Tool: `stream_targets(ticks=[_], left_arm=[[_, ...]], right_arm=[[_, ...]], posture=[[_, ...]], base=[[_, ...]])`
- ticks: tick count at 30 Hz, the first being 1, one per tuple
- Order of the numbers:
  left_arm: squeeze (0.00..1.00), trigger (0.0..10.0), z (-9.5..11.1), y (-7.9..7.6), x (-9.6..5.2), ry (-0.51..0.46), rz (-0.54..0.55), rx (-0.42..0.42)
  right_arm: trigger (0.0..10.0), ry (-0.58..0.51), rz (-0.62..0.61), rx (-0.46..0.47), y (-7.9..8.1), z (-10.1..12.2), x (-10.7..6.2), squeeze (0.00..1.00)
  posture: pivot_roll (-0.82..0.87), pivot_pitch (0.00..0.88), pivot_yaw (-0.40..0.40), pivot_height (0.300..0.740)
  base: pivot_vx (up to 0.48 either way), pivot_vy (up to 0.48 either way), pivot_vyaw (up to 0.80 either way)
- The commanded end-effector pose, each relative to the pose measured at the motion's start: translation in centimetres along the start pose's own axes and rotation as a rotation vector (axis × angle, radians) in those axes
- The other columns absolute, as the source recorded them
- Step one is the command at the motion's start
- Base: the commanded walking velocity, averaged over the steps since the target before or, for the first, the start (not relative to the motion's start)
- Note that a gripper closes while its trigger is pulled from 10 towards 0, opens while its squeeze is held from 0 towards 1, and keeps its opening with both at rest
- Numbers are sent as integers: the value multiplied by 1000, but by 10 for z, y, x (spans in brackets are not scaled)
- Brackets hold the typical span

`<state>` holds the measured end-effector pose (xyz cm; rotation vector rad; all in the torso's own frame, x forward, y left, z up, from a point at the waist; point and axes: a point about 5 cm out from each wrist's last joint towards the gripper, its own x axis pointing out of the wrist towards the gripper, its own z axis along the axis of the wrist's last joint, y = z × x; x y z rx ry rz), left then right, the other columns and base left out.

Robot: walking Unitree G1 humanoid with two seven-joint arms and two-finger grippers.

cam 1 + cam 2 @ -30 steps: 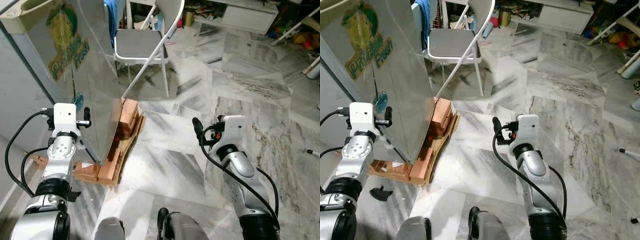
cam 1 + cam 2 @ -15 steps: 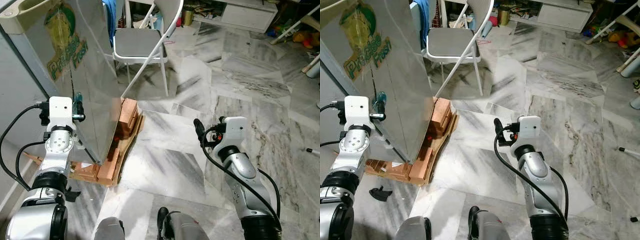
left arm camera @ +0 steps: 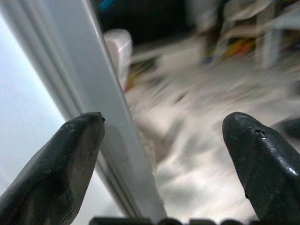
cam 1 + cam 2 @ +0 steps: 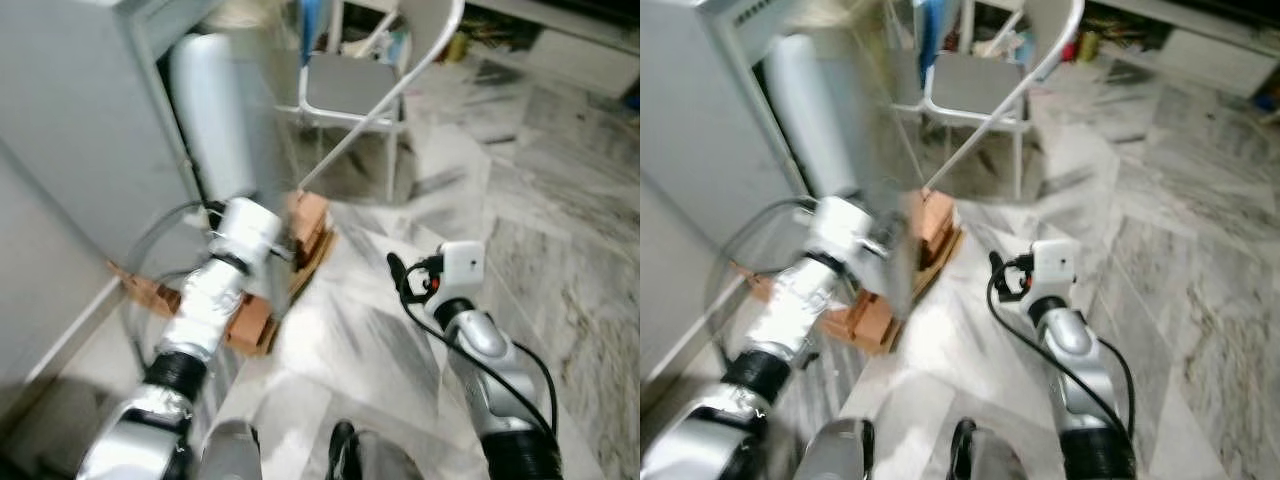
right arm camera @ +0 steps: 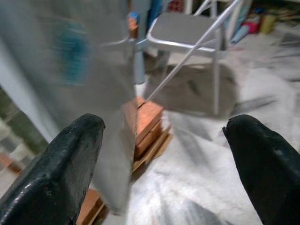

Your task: Restocking fridge

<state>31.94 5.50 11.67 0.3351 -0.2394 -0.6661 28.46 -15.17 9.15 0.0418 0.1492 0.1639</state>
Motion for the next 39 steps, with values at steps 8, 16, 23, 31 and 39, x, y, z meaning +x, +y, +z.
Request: stream_targets(ticks=[8, 16, 23, 31, 39], left_arm=[[0, 10000, -39, 65, -57, 207, 204, 8], [0, 10000, -45, 71, -91, 248, 264, -9], [0, 10000, -51, 61, -132, 302, 386, -99], [0, 10000, -52, 47, -138, 326, 425, -170], [0, 10000, -48, 57, -129, 323, 415, -158]], right_arm=[[10000, -25, -67, 12, -15, 0, -8, 0], [10000, -38, -53, 0, -12, 3, -4, 0], [10000, -57, -60, 10, -12, 4, -6, 0], [10000, -49, -83, 40, -15, -2, -8, 0], [10000, -65, -57, 43, -11, -1, -4, 0]], posture=[[67, 134, -52, 740], [87, 155, -42, 740], [75, 162, -36, 740], [66, 134, -39, 740], [67, 116, -40, 740]], base=[[0, 0, 0], [0, -112, 0], [198, -390, 0], [335, -339, 0], [361, -313, 0]])
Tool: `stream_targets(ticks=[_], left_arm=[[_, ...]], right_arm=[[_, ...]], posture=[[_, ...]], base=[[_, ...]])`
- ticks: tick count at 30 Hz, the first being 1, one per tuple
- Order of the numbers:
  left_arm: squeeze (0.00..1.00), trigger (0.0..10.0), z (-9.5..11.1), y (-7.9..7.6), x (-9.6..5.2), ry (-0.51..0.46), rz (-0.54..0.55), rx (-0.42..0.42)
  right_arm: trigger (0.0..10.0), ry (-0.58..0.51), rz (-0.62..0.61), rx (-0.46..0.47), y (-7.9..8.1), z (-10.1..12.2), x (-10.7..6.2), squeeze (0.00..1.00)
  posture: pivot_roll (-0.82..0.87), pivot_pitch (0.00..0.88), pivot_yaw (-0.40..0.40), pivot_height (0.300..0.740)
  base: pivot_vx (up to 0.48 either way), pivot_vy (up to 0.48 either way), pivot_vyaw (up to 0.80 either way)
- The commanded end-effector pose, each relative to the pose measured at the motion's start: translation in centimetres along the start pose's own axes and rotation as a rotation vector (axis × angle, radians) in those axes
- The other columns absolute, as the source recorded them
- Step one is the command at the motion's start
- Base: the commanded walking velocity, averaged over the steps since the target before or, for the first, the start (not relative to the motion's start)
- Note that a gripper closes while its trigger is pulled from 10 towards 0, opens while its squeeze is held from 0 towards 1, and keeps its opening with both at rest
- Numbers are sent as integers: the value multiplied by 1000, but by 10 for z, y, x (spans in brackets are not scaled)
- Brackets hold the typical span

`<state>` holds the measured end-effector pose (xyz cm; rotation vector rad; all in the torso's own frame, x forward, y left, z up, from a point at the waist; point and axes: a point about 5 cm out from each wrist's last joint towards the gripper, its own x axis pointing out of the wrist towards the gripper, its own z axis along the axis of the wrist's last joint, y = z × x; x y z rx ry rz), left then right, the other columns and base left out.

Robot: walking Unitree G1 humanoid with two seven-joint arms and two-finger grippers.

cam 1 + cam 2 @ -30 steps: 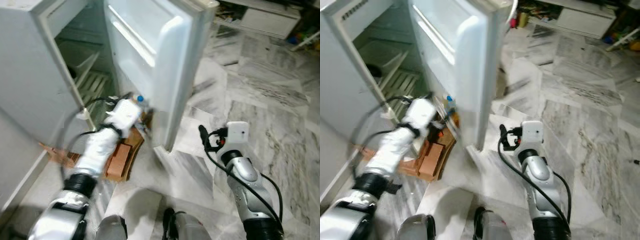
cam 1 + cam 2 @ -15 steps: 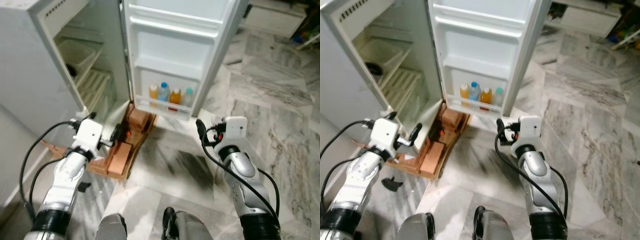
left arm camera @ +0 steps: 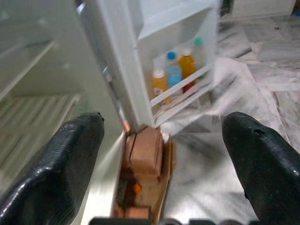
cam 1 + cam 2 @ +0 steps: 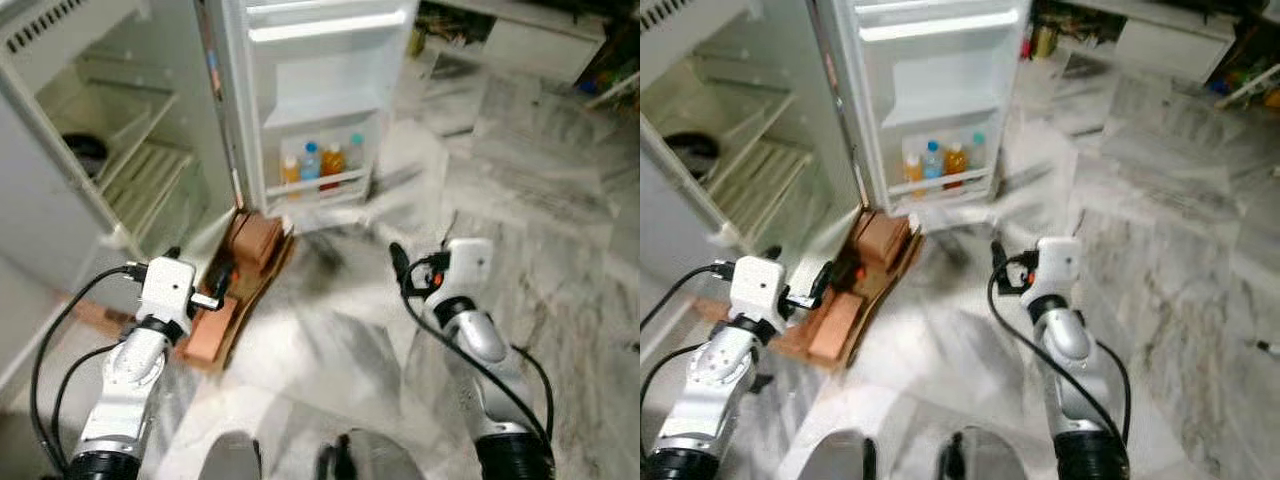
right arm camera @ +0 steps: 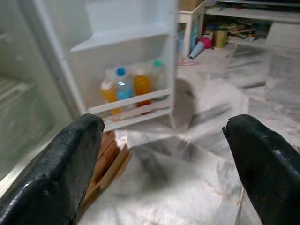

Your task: Restocking fridge

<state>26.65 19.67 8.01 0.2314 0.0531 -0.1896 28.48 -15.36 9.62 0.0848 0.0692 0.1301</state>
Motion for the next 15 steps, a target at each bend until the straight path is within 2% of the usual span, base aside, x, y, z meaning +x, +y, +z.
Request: stream_targets(ticks=[1, 2, 5, 15], left_arm=[[0, 10000, 3, -6, 4, -4, -25, -2], [0, 10000, 3, -7, 5, -8, -32, 1], [0, 10000, 2, -14, 4, -6, -51, -2], [0, 10000, -6, -17, -1, 22, -44, -25]], right_arm=[[10000, 20, -27, 4, -9, -5, -3, 0], [10000, 26, -30, 0, -9, -6, -3, 0], [10000, 23, -44, 6, -11, -7, -3, 0], [10000, 4, -43, -1, -12, -6, -1, 0]], posture=[[66, 114, -39, 740], [62, 113, -38, 740], [61, 107, -41, 740], [55, 100, -37, 740]], base=[[375, -296, 0], [405, -251, 0], [431, 0, -800], [459, 0, -800]])
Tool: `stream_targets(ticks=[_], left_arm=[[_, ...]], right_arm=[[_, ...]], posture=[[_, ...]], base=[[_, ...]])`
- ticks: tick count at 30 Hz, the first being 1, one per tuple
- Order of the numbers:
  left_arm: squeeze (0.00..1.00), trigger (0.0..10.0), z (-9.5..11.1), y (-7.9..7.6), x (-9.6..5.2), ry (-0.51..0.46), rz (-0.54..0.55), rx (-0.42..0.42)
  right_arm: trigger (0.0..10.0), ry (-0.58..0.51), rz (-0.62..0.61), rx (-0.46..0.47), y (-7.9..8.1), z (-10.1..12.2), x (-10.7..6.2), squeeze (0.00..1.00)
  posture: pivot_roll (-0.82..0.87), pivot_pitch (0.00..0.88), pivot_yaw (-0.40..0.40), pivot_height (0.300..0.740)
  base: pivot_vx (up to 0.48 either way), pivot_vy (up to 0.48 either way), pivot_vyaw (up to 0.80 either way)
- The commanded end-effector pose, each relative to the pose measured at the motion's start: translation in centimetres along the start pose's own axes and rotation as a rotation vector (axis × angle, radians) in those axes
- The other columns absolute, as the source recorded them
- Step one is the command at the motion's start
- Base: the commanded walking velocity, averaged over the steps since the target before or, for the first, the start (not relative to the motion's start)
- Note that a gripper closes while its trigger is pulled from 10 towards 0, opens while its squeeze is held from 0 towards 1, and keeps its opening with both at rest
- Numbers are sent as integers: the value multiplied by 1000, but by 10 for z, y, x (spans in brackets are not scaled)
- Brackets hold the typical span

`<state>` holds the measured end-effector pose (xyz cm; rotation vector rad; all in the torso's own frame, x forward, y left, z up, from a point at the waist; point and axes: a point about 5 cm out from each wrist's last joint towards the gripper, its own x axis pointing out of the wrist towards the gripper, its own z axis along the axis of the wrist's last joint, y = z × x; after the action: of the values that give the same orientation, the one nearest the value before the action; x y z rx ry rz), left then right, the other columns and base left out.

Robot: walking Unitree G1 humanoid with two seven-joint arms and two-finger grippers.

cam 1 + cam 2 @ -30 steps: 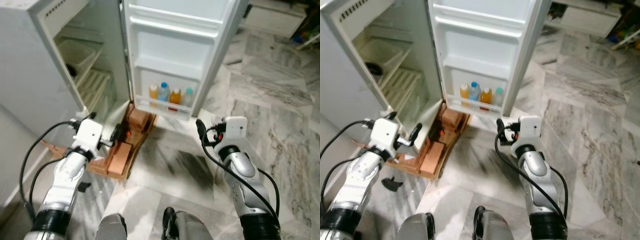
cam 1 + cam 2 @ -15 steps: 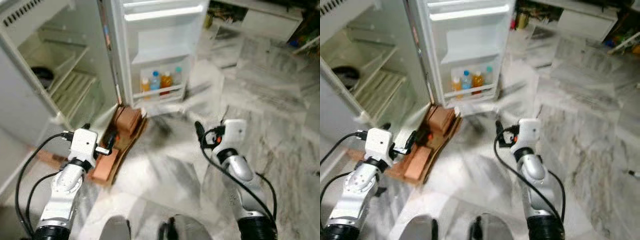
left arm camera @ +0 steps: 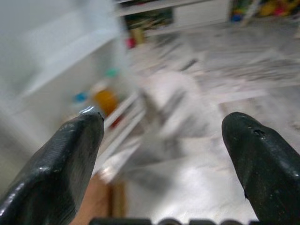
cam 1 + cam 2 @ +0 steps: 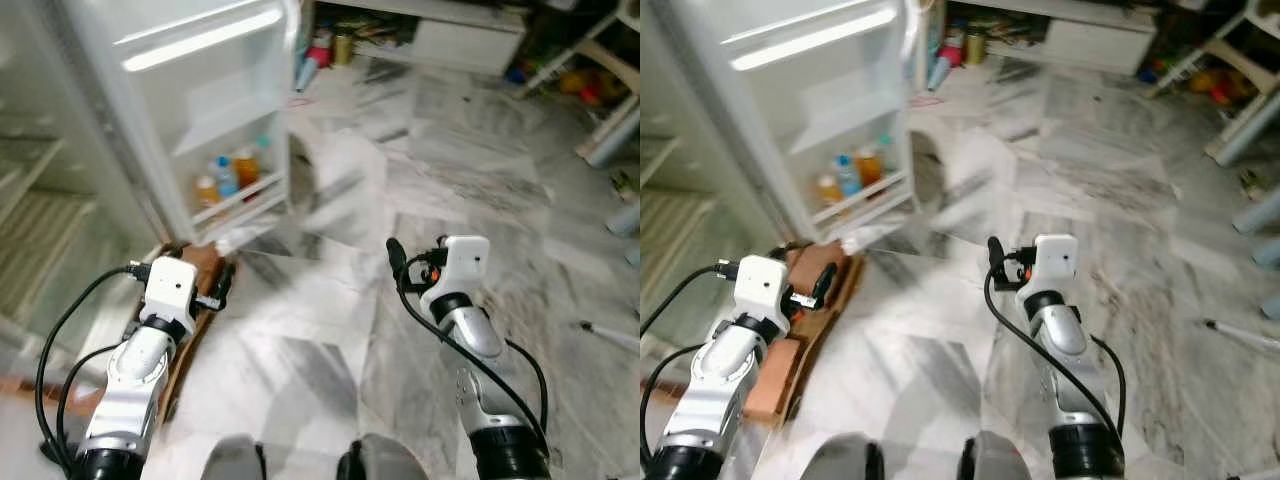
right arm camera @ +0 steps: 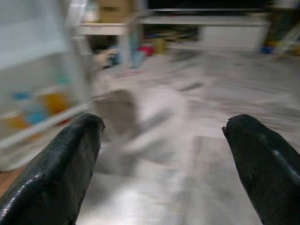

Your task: Restocking fridge

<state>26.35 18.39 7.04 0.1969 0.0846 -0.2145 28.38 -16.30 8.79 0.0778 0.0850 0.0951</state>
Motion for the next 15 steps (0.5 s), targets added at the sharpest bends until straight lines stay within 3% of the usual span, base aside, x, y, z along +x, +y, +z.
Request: stream_targets(ticks=[1, 10, 15], left_arm=[[0, 10000, 2, -2, 0, -5, -15, 12], [0, 10000, 8, 5, 9, -24, -9, 29], [0, 10000, 9, 17, 3, -24, 27, 36]], right_arm=[[10000, -14, -7, 4, -2, 3, 2, 0], [10000, -48, -5, -4, 2, 9, 5, 0], [10000, -77, -39, -1, -6, 16, -8, 0]], posture=[[55, 102, -37, 740], [45, 97, -33, 740], [37, 94, -29, 740]], base=[[472, 0, -800], [472, 0, -800], [475, 0, -800]])
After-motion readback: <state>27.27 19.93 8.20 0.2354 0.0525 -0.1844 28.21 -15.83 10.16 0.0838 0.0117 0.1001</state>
